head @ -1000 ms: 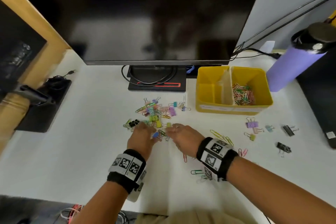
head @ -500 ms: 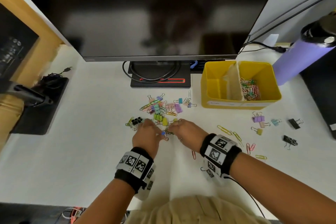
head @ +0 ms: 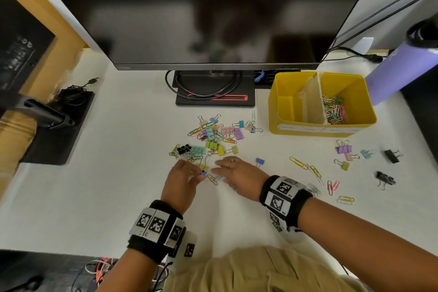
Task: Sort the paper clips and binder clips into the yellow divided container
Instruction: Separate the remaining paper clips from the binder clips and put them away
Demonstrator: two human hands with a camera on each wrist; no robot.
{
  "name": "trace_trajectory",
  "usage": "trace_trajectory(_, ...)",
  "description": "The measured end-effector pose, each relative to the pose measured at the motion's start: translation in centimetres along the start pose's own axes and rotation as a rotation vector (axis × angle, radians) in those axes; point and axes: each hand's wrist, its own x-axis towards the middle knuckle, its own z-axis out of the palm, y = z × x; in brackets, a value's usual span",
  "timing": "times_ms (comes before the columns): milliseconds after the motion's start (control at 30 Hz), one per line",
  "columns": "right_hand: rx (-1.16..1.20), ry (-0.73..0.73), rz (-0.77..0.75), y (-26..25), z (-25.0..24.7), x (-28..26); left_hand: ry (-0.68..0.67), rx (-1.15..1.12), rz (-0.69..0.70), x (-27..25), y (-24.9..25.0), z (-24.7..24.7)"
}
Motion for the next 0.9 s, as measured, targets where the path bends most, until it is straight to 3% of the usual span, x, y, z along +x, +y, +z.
trace_trajectory(233,-0.273,-0.138,-0.113,-0.5,0.6,-2.7,0.0,0.074,-0.061,0.0,-1.0,0.1)
trace_trajectory(333,-0.219,-0.114,-0.159,0.5,-0.1,-5.6,-0.019,0.135,-0.04,-0.1,-0.6,0.5)
trace_trajectory(400,-0.313,-0.045,-0.182,2.2,0.4,-7.4,0.022,0.179,-0.001,-0.5,-0.1,0.5)
trace_trajectory(500,-0.255,0.045,-0.147,3.1,0.8,-9.8,0.04,0.16,0.118,-1.5,1.2,0.6)
trace_trajectory(567,-0.105,0.16,-0.054,3.6,0.1,-11.3,-0.124,0.146,0.214,-1.9,2.3,1.6)
trace_trajectory(667,0.049,0.372,0.299,5.8,-1.5,-13.2,-0.411,0.23,0.305,-1.9,4.4,3.9)
trace_trajectory(733,0.104,0.312,0.525,7.7,-2.3,-14.3,-0.514,0.35,0.358,-1.9,5.5,5.2)
trace_trajectory(767,0.108,0.257,0.56,8.3,-2.4,-14.8,-0.563,0.414,0.385,-2.2,5.8,5.7)
trace_trajectory(900,0.043,0.058,0.478,8.2,-0.8,-16.8,-0.732,0.622,0.522,-4.0,5.5,6.8)
